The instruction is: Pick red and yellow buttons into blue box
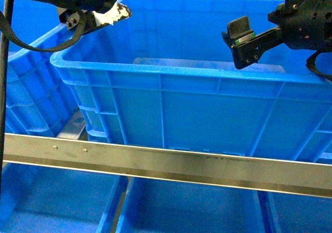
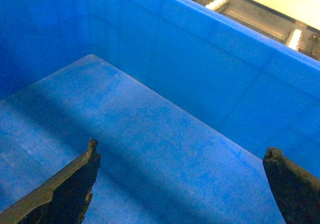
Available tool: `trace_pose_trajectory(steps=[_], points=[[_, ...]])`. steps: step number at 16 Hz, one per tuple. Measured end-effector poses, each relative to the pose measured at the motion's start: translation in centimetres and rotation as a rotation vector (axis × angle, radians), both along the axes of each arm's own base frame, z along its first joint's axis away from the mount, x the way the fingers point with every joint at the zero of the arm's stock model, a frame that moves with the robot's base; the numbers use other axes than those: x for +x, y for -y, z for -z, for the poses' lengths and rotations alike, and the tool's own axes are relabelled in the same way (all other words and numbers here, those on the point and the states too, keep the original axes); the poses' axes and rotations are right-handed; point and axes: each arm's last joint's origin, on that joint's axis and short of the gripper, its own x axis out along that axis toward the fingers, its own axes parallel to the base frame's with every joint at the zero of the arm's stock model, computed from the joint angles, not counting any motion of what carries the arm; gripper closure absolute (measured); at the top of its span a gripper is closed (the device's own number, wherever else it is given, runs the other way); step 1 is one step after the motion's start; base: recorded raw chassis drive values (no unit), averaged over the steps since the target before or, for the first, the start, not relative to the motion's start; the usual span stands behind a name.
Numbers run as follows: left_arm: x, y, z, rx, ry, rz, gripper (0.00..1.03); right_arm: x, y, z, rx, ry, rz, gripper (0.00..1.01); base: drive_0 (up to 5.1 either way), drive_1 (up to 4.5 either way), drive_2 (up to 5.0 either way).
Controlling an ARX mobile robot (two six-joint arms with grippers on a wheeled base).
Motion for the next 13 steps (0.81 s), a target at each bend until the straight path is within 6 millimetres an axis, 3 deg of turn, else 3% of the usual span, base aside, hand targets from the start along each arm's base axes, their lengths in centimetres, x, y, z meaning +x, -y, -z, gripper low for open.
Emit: trace_pose_trajectory(steps=[4, 5, 6, 8, 9, 12, 13], points=[[0.0, 0.0, 0.0, 0.000, 0.000, 0.000, 0.05, 0.0, 0.0, 0.0, 0.000, 0.000, 0.000, 0.03, 0.0, 0.00, 0.0], [-0.3, 0.4, -0.1, 0.035, 0.135, -0.101, 0.11, -0.4, 0.1, -0.2, 0.067, 0.097, 0.144, 0.12, 0.0, 0.00, 0.0], [-1.5, -0.7, 0.1, 0.122, 0.255, -0.281, 0.22, -2.0, 0.8, -0.2, 0.151, 0.138, 0.271, 0.23, 0.0, 0.00, 0.0], [-5.6, -4.7, 1.4, 0.268, 0.343, -0.525, 0.47, -6.3, 4.2, 0.5, 0.251, 0.158, 0.410, 0.49, 0.0, 0.00, 0.0], [-7.3, -6.3, 2.1, 0.299, 0.356, -0.559, 0.60, -8.2, 5.3, 0.9, 0.268, 0.155, 0.428, 0.62, 0.0, 0.00, 0.0], [-11.5, -7.9, 4.9, 0.341, 0.323, -0.506, 0.96, -12.7, 6.4, 2.5, 0.269, 0.119, 0.397, 0.96, 0.0, 0.00, 0.0], [-12.9, -8.7, 5.3, 0.342, 0.327, -0.520, 1.01, -14.2, 7.2, 2.7, 0.272, 0.124, 0.416, 0.99, 0.0, 0.00, 0.0]])
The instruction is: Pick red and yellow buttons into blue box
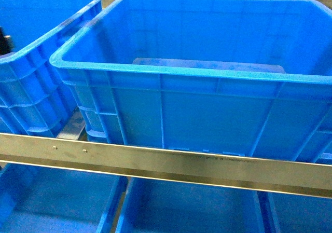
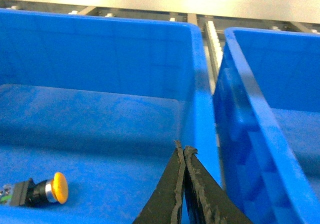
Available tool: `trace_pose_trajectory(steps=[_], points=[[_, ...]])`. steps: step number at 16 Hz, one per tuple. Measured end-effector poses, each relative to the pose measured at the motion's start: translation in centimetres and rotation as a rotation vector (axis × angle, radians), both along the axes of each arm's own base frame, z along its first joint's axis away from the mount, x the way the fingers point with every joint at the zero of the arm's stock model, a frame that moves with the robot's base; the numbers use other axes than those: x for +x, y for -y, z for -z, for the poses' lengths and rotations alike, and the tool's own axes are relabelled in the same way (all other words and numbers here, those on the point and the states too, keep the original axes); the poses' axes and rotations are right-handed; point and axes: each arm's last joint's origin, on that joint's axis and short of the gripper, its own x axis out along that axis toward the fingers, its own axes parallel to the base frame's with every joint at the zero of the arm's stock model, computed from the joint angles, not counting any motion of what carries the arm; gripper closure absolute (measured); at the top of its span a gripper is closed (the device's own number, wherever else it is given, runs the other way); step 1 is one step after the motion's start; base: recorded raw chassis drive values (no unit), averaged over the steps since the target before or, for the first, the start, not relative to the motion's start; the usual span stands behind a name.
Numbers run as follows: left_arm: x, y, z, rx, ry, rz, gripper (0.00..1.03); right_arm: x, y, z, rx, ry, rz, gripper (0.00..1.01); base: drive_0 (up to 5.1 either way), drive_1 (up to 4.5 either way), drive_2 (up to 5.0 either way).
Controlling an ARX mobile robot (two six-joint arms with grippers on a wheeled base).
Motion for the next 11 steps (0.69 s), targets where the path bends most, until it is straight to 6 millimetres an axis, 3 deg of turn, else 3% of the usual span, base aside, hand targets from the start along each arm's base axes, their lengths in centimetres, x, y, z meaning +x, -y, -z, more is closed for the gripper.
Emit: trace_pose_trajectory(steps=[5, 7, 11], points=[[-4.5, -1.6, 1.6, 0.001, -0.005, 0.001, 1.01, -4.8, 1.1, 1.0, 0.001, 0.011, -0.006, 0.99, 0.0, 0.00, 0.0], [-5.9, -2.3, 2.0, 0.001, -0.003, 0.015, 1.01, -6.4, 2.3, 2.3, 0.001, -0.035, 0.001, 0.99, 0.0, 0.00, 0.0], [-8.1, -3.0, 3.2, 0.001, 0.005, 0.003, 1.01, -8.7, 2.3, 1.9, 0.001, -0.013, -0.005, 0.99, 0.0, 0.00, 0.0]])
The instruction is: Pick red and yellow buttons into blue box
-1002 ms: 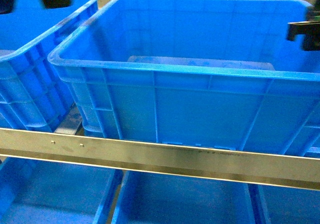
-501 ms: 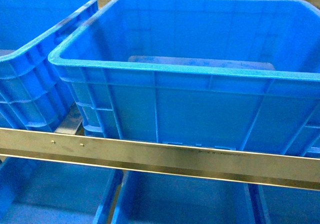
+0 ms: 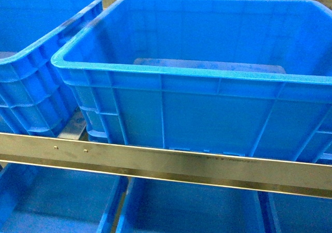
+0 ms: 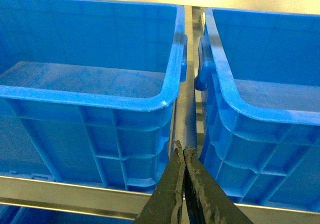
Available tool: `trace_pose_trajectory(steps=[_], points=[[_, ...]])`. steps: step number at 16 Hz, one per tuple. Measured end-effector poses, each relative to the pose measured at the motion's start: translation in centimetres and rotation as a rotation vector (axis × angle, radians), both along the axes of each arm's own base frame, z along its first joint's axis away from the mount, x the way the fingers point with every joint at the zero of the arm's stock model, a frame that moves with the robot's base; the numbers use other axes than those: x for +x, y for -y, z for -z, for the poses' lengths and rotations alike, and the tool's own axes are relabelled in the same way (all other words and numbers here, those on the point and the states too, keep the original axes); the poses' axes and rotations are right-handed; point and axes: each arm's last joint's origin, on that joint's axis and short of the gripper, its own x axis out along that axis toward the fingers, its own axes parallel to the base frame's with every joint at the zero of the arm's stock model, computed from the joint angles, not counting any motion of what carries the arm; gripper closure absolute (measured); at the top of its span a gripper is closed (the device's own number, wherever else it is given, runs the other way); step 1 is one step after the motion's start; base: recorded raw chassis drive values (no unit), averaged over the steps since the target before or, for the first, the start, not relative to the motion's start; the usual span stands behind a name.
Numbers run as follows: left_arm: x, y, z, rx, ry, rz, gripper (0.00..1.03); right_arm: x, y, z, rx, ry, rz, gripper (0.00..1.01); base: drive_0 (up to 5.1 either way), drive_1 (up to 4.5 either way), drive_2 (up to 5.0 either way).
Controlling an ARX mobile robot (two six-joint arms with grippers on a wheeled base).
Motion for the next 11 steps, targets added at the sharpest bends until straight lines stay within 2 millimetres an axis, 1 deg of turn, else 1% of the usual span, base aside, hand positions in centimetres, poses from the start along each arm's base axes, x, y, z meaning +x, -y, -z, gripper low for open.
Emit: trace_pose_trajectory(steps=[1, 3, 11], points=[[-0.5, 0.0, 0.7, 0.000, -0.041, 0.000, 1.01, -0.6, 0.0, 0.1, 0.000, -0.001, 0.000, 0.99, 0.0, 0.00, 0.0], [-1.3, 0.0, -0.1, 0.000, 0.003, 0.001, 1.01, -1.4, 0.0, -0.2, 0.000, 0.010, 0.000, 0.99, 0.0, 0.00, 0.0], [-3.3, 0.0, -0.6, 0.000, 0.019, 0.001, 1.01, -3.6, 0.0, -0.8, 0.000, 0.030, 0.000, 0.99, 0.0, 0.00, 0.0]])
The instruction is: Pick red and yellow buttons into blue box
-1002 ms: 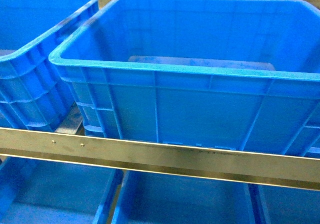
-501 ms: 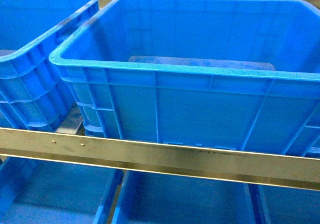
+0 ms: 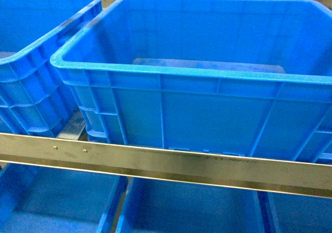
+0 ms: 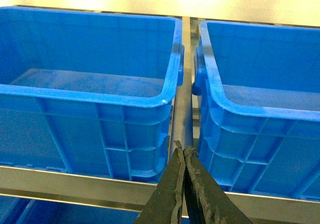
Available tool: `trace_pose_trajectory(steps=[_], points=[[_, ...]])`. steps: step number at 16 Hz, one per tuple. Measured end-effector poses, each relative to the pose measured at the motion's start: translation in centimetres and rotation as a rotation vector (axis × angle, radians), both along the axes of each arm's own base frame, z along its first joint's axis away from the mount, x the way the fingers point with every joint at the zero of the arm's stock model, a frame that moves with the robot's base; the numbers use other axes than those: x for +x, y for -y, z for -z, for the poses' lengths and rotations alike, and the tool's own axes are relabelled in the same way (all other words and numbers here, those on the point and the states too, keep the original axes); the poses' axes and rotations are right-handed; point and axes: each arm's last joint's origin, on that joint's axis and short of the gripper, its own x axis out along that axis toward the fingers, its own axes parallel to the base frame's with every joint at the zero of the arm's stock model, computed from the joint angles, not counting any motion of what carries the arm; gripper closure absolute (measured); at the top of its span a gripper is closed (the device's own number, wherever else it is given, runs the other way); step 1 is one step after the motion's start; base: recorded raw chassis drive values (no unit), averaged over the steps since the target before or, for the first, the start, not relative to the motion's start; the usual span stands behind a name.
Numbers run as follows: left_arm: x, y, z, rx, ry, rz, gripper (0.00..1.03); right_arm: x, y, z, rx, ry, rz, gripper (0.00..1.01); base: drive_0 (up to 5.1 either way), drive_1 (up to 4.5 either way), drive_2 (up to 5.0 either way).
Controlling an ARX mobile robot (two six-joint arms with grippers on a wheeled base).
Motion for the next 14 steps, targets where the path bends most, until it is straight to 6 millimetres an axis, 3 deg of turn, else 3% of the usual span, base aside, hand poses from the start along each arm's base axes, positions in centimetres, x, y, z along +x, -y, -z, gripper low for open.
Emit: trace_pose_trajectory(steps=[14], points=[[-2.2, 0.0, 0.4, 0.000, -0.017, 0.000, 1.01, -2.5, 0.0, 0.4, 0.000, -0.010, -0.003, 0.99, 0.0, 0.00, 0.0]])
